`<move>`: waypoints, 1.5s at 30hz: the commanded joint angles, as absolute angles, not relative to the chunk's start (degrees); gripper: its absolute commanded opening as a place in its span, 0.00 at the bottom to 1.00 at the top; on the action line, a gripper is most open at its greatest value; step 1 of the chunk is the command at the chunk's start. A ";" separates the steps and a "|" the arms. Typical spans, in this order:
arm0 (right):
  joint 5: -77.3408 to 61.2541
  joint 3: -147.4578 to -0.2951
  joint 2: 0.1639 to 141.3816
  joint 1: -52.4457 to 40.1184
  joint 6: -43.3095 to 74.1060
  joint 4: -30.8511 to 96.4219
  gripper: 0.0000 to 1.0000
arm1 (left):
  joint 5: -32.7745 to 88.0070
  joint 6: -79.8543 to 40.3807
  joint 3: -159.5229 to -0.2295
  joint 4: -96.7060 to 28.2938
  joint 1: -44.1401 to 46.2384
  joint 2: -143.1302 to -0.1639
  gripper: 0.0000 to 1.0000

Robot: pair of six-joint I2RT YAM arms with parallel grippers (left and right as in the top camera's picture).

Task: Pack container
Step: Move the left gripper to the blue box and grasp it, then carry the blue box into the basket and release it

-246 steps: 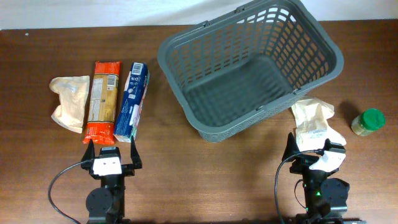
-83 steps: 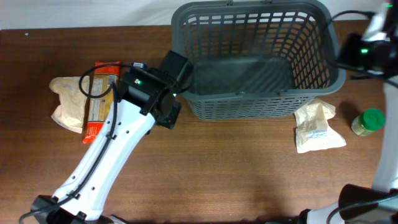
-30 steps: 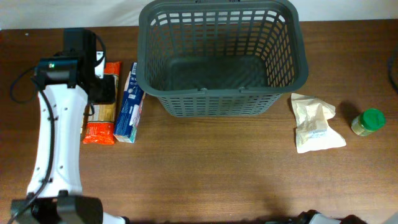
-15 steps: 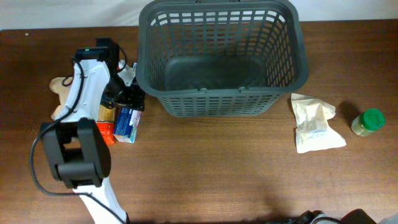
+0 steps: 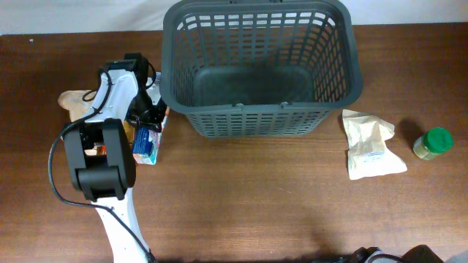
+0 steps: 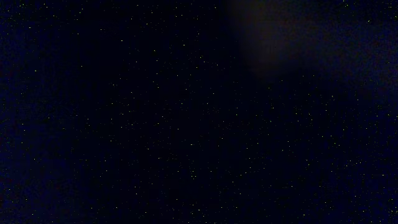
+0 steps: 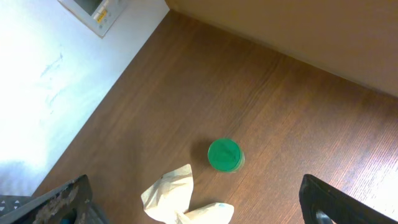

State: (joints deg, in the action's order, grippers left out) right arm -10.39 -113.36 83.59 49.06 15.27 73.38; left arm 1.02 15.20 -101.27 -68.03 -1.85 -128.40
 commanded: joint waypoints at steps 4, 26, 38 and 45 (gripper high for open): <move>-9.85 -113.58 83.74 49.36 15.51 73.56 0.99 | -0.05 12.03 -122.23 -78.32 -2.15 -129.91 0.02; -9.85 -113.58 83.74 49.36 15.51 73.56 0.99 | 5.08 64.51 -177.36 -88.51 21.89 -122.08 0.02; -9.85 -113.58 83.74 49.36 15.51 73.56 0.99 | -8.97 66.54 -154.67 -73.65 26.11 -134.37 0.02; -9.85 -113.58 83.74 49.36 15.51 73.56 0.99 | -15.44 64.88 -150.71 -71.46 26.44 -143.90 0.06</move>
